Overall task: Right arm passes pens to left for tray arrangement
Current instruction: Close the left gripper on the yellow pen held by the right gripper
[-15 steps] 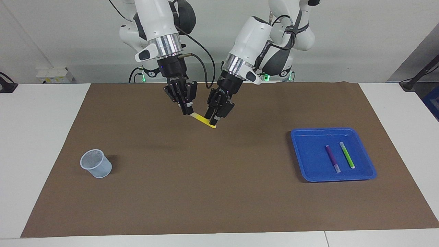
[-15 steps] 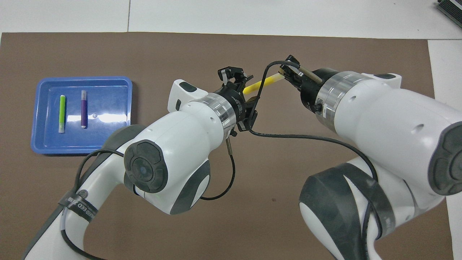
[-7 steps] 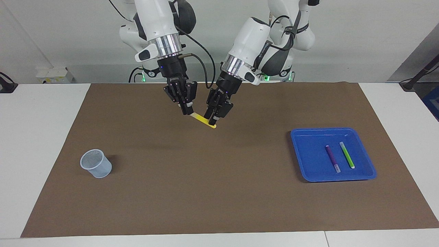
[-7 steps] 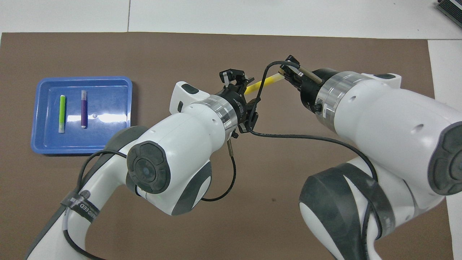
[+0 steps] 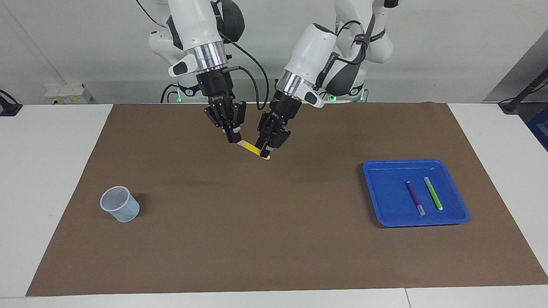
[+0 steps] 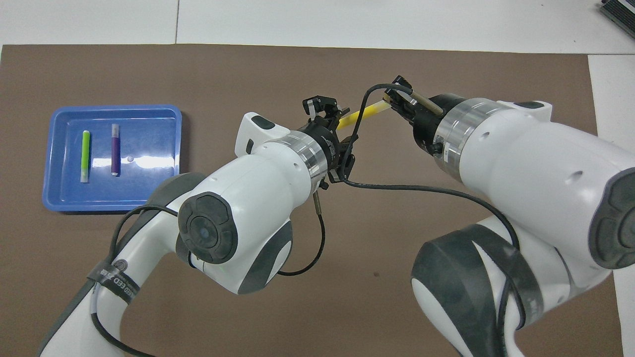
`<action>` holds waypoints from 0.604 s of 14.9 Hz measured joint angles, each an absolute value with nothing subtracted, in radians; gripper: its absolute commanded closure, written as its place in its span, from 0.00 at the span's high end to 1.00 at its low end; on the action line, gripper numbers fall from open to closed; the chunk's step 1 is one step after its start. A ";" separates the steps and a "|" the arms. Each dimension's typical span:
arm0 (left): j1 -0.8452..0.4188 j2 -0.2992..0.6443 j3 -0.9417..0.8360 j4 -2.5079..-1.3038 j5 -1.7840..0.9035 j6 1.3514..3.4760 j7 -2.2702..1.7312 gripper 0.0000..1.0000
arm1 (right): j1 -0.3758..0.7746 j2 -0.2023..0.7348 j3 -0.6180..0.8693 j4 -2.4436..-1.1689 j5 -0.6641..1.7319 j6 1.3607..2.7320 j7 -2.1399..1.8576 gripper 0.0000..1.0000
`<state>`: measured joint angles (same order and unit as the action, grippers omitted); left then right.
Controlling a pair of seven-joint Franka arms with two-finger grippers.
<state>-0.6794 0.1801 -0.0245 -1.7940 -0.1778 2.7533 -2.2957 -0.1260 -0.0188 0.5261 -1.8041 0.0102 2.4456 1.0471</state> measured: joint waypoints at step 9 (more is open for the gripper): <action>-0.679 0.192 -0.022 -1.789 -0.179 2.761 -2.297 0.21 | -0.126 -0.021 0.526 -1.805 0.010 2.444 1.047 0.00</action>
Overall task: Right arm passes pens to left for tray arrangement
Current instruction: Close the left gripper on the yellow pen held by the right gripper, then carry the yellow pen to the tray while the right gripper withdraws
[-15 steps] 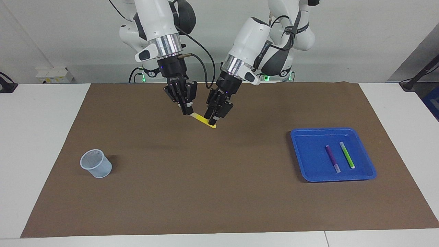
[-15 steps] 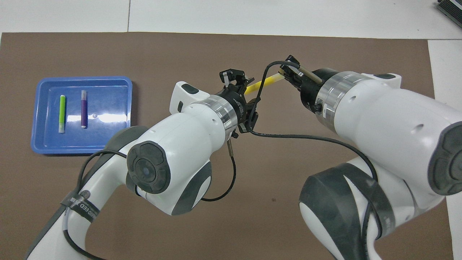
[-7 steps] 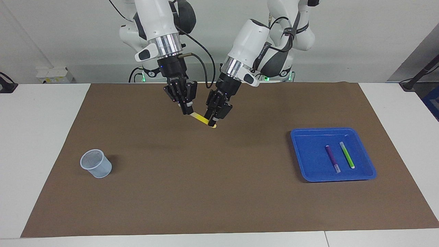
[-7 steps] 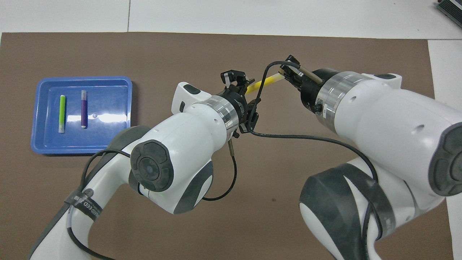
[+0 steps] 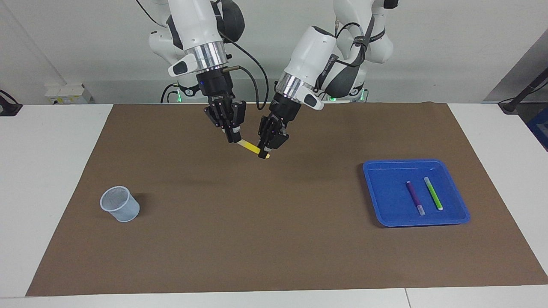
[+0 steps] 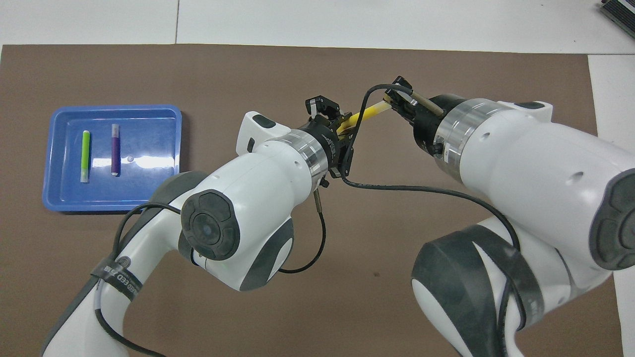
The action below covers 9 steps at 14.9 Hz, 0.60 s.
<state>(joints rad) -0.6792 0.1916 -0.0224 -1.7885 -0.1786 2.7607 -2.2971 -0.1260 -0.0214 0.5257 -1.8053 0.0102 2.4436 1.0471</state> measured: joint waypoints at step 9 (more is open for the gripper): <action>-0.677 0.194 -0.019 -1.786 -0.179 2.765 -2.299 0.20 | -0.126 -0.032 0.525 -1.808 0.010 2.436 1.047 0.20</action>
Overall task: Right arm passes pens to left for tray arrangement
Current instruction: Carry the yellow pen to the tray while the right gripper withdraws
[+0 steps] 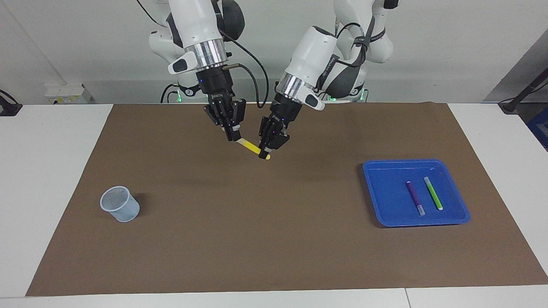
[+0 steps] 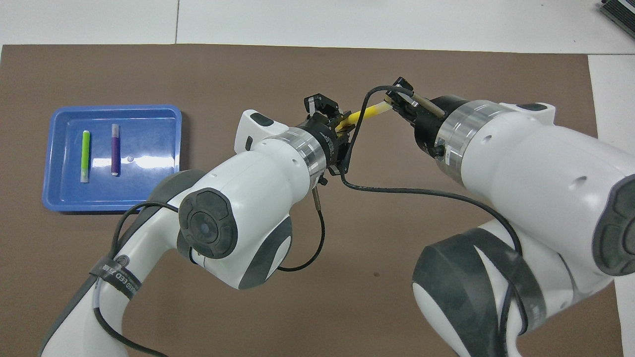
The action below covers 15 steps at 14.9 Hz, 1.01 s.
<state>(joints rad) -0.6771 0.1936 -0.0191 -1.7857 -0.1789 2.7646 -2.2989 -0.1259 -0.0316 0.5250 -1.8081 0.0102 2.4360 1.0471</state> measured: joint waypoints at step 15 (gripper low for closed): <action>-0.646 0.195 -0.017 -1.786 -0.178 2.627 -2.090 0.11 | -0.133 -0.061 0.480 -1.789 0.010 2.259 0.873 1.00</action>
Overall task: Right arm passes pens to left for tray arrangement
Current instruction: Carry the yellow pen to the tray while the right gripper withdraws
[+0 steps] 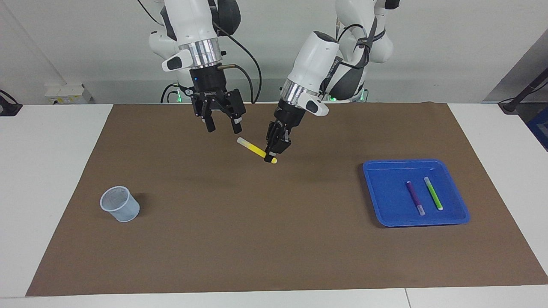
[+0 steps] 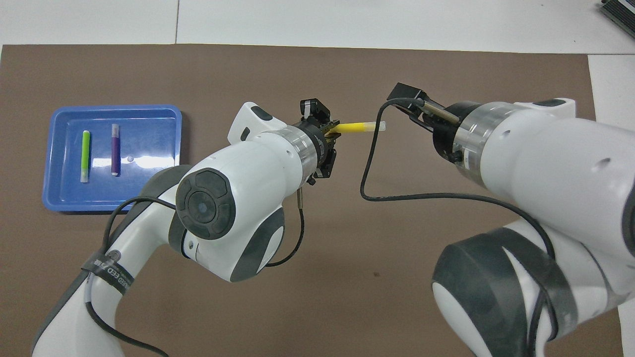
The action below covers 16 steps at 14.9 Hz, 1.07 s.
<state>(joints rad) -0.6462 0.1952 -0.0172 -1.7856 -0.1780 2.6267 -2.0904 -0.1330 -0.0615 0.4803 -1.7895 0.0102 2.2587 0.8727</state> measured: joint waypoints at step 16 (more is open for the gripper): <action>-0.293 0.154 -0.014 -1.785 -0.179 2.204 -1.247 0.04 | -0.139 -0.098 0.221 -1.741 0.095 1.789 0.252 1.00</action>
<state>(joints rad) -0.2934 0.1540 -0.0140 -1.7849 -0.1789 2.2037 -1.2467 -0.1390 -0.0984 0.2207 -1.7409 0.0950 1.7887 0.2519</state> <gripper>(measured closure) 0.815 0.000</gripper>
